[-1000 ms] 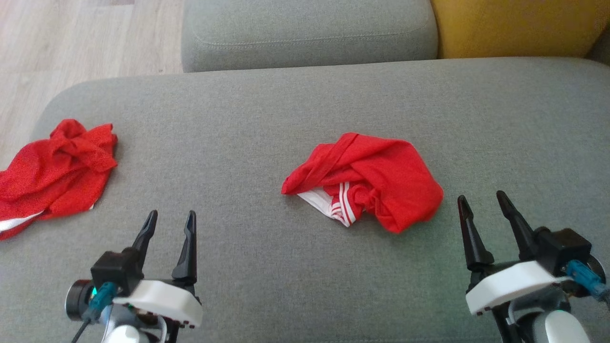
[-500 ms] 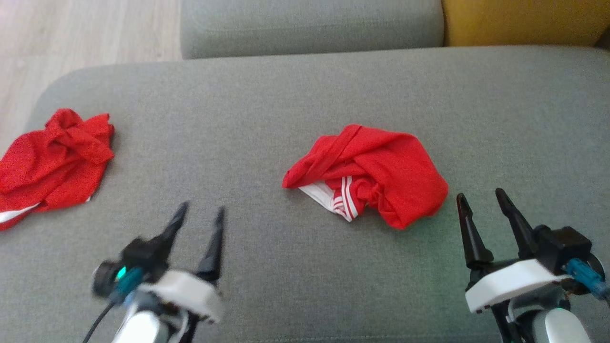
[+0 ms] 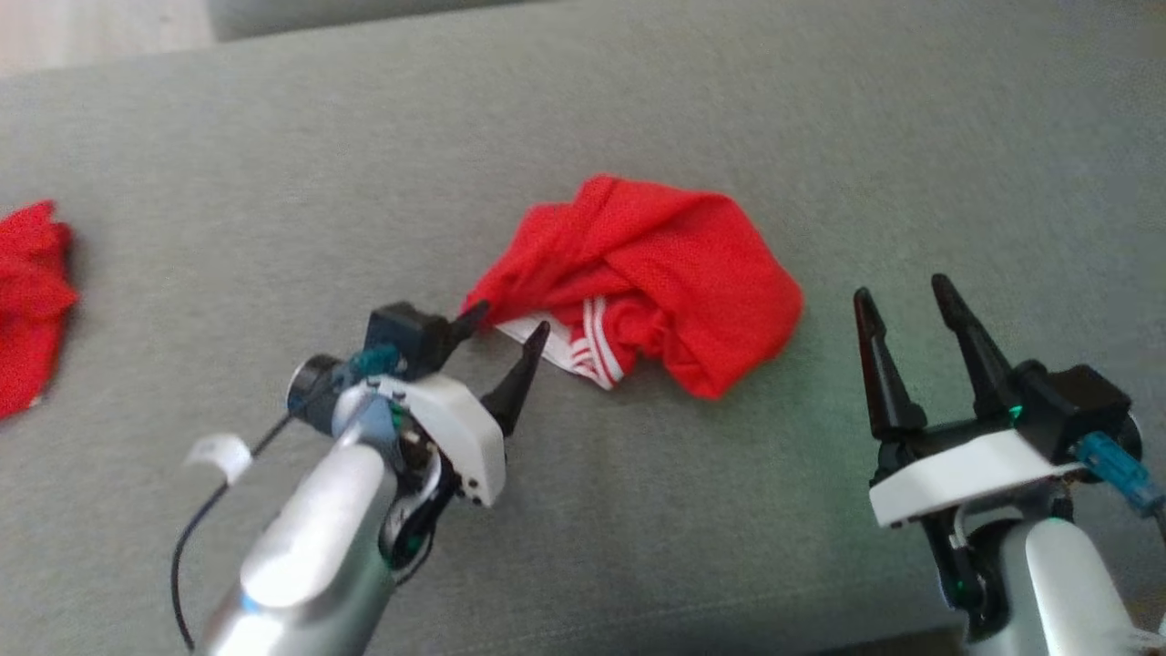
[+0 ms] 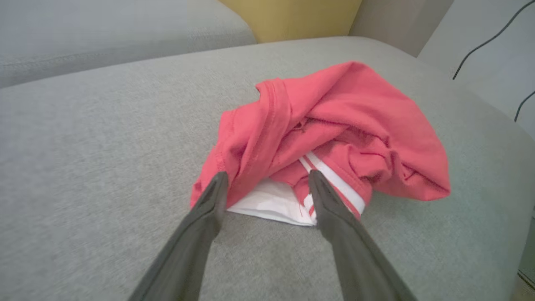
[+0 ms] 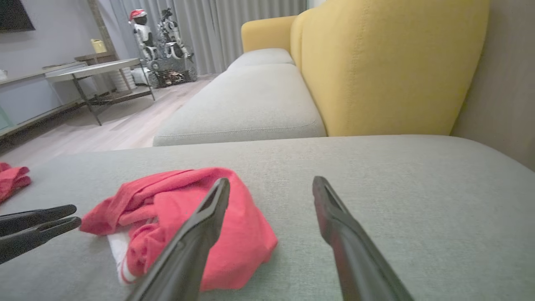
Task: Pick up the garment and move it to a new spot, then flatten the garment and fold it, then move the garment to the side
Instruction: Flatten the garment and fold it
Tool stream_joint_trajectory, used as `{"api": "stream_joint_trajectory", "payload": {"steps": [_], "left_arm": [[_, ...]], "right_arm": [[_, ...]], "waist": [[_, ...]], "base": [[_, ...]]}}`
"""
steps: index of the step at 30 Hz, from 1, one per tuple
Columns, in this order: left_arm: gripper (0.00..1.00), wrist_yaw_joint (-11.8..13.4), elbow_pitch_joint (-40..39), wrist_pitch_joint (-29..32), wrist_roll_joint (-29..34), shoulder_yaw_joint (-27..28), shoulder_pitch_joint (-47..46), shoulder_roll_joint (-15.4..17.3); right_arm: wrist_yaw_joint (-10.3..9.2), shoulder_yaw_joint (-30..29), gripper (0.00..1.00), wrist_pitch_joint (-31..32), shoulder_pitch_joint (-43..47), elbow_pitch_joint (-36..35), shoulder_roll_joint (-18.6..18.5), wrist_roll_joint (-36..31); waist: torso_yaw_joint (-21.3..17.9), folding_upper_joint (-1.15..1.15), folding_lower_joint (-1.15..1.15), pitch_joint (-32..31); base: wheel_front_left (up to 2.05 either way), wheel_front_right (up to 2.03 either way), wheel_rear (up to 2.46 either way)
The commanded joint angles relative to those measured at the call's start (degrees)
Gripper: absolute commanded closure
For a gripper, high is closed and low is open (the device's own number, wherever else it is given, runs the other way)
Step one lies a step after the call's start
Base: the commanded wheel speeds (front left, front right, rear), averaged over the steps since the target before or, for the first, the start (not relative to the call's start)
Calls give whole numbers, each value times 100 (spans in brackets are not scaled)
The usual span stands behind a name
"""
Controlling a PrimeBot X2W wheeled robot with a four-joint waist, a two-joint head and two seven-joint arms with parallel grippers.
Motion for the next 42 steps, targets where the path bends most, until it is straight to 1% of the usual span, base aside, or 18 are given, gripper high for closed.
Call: {"api": "stream_joint_trajectory", "payload": {"steps": [1,4,8,9,10,11,14,17,21,25,28,31,32,35,39,42], "left_arm": [[0,-57,40,-2,-50,126,-422,51],[0,-131,518,-2,-186,128,-699,75],[0,-174,1067,-76,-284,141,-1007,155],[20,-181,1176,-86,-301,134,-1069,171],[67,-188,1254,-122,-322,126,-1128,186],[100,-195,1315,-172,-347,117,-1180,200],[100,-210,1355,-331,-396,57,-1293,231],[100,-219,1133,-423,-401,-111,-1328,231],[100,-226,423,-421,-502,-352,-1268,252],[100,-201,-478,-332,-584,-417,-1094,432],[100,-9,-1035,-182,-651,-279,-885,642],[100,263,-1501,-35,-719,-65,-625,899],[100,263,-1501,-35,-719,-65,-625,899],[100,578,-1824,68,-823,222,-283,1166],[100,989,-1898,151,-1007,622,289,1485],[100,1240,-1766,112,-1149,845,742,1590]], "right_arm": [[-4,89,0,-97,-202,-153,-27,22],[-4,66,0,-186,-217,-65,-27,89],[-4,75,0,-288,-226,33,-27,165],[-4,80,0,-307,-232,55,-27,175],[-4,86,0,-320,-239,77,-27,186],[-4,87,0,-331,-245,98,-27,200],[-4,67,0,-357,-247,154,-27,225],[-4,11,0,-361,-221,200,-27,239],[-4,-13,0,-348,-191,234,-27,281],[-4,-7,0,-338,-176,261,-27,321],[-4,-9,0,-322,-165,286,-27,361],[-4,-12,0,-309,-149,303,-27,368],[-4,-12,0,-309,-149,303,-27,368],[-4,-18,0,-285,-139,315,-27,386],[-4,-30,0,-260,-141,315,-27,398],[-4,-37,0,-238,-155,330,-27,409]], "waist": [[-309,0,0,299],[-456,0,0,413],[-554,0,0,477],[-566,0,0,480],[-577,0,0,480],[-579,0,0,476],[-546,0,0,434],[-440,0,0,360],[-258,0,0,250],[-74,0,0,139],[42,0,0,72],[125,0,0,26],[125,0,0,26],[174,0,0,15],[208,0,0,37],[210,0,0,57]], "base": [[0,0,0],[0,0,0],[0,0,0],[0,0,0],[0,0,0],[0,0,0],[0,0,0],[0,0,0],[0,0,0],[0,0,0],[0,0,0],[0,0,0],[0,0,0],[0,0,0],[0,0,0],[0,0,0]]}}
